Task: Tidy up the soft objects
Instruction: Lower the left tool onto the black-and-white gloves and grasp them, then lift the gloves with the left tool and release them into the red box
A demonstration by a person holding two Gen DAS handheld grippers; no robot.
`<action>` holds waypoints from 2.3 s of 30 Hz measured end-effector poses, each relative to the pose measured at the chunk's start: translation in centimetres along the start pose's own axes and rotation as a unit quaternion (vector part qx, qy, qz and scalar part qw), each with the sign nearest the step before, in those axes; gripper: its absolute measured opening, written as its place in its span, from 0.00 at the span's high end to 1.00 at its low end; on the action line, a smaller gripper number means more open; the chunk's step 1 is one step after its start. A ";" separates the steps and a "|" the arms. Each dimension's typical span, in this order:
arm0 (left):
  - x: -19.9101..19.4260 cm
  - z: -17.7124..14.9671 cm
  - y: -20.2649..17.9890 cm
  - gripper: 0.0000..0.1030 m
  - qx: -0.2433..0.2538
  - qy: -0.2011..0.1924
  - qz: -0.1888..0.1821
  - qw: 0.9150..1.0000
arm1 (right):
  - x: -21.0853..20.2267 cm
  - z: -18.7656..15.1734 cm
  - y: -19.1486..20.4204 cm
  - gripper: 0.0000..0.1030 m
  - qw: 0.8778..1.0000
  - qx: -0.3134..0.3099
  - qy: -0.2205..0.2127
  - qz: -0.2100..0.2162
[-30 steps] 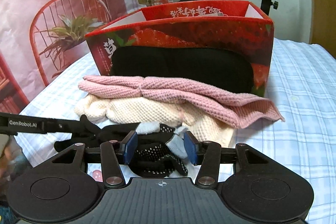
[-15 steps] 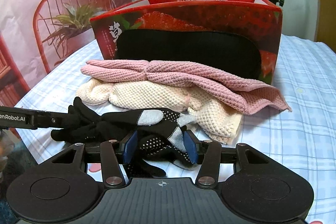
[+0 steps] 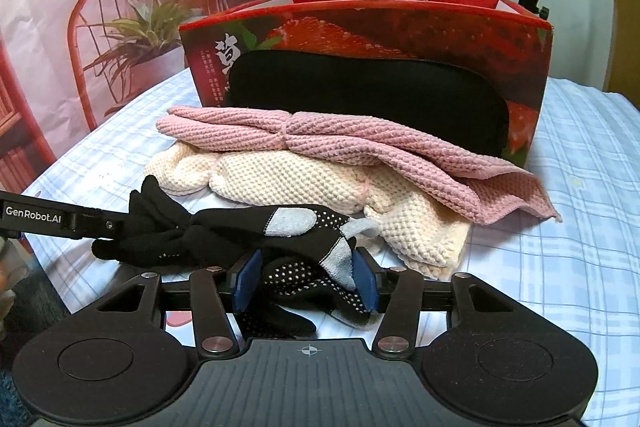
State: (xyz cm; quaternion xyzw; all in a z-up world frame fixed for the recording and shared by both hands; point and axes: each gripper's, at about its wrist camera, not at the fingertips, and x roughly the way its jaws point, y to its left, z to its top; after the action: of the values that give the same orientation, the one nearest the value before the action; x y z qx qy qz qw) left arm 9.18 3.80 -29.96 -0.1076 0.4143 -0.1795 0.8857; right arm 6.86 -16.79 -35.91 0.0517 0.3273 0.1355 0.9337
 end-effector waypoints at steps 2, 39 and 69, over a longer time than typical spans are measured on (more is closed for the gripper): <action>0.1 0.0 -0.1 0.75 0.003 0.001 -0.002 1.000 | 0.0 0.0 0.0 0.56 1.000 0.000 0.001 0.001; -5.7 7.9 -3.9 0.88 0.061 -0.115 -0.044 0.991 | -6.4 5.9 -0.4 0.84 0.987 -0.010 -0.152 0.048; 9.7 26.6 -5.3 0.87 0.047 -0.025 -0.008 0.999 | 6.8 26.4 -10.8 0.84 0.999 -0.011 -0.042 -0.026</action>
State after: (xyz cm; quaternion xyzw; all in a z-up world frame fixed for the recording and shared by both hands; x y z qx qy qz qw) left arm 34.28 -3.88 -18.03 -0.0734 0.3822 -0.2032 0.8985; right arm 30.84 -25.37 -21.35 0.0391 0.2871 0.1125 0.9505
